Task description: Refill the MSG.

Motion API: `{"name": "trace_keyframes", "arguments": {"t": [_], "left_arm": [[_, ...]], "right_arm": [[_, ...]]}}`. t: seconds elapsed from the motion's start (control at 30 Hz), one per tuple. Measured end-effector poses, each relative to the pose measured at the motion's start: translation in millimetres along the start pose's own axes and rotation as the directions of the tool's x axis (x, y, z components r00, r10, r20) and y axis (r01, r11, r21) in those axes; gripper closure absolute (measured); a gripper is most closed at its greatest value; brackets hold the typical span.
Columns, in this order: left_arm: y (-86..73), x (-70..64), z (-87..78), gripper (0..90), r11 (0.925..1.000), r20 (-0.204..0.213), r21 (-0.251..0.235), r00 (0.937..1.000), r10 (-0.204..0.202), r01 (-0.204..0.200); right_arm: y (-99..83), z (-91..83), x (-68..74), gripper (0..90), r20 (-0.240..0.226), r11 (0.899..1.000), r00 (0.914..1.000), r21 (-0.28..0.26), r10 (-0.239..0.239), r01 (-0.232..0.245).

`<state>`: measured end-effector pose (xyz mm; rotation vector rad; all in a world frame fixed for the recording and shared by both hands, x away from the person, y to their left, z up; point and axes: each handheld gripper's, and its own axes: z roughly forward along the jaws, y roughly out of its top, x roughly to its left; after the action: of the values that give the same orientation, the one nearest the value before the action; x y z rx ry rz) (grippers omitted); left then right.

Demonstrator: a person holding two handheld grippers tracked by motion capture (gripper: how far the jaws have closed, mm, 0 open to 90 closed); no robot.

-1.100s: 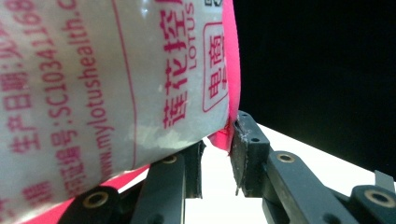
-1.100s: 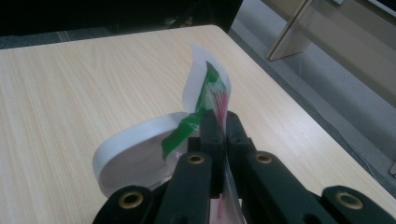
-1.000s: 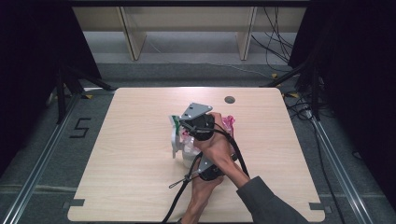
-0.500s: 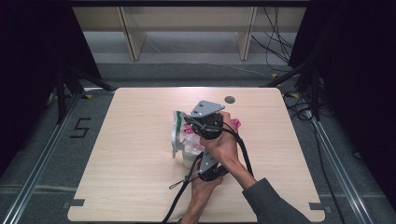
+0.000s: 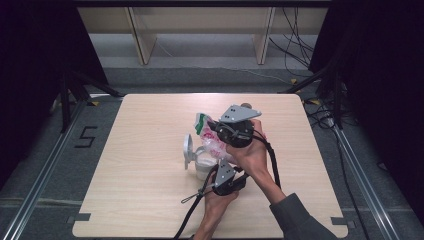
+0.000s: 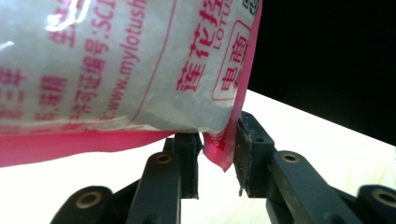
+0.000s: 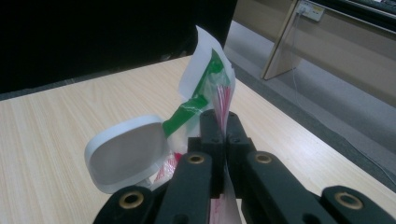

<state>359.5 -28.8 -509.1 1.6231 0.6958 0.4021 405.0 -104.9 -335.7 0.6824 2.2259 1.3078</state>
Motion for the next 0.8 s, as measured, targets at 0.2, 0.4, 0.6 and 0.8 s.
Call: {"name": "trace_keyframes", "arguments": {"t": [0.2, 0.4, 0.6, 0.8], "left_arm": [[-1.5, 2.2, -3.3, 68.1, 0.9998, -0.005, 0.019, 1.0000, 0.002, -0.002], [0.9, 4.2, -7.6, 62.1, 0.9996, 0.004, 0.030, 1.0000, 0.003, -0.003], [-0.3, 3.7, -8.2, 53.4, 0.9988, 0.003, 0.043, 0.9997, -0.025, 0.025], [0.0, 1.5, -8.6, 41.5, 0.9966, -0.001, 0.066, 0.9988, -0.049, 0.049]], "right_arm": [[-4.3, -6.2, -4.8, 90.0, 0.001, 0.999, 0.9994, -0.041, 0.035, -0.035], [-8.5, -17.0, -7.9, 90.0, -0.022, 0.996, 0.9992, -0.077, 0.032, -0.034], [-17.0, -26.0, -15.0, 90.0, -0.016, 0.991, 0.9982, -0.117, 0.058, -0.059], [-25.8, -31.5, -21.9, 90.0, -0.032, 0.984, 0.9972, -0.161, 0.068, -0.073]]}}
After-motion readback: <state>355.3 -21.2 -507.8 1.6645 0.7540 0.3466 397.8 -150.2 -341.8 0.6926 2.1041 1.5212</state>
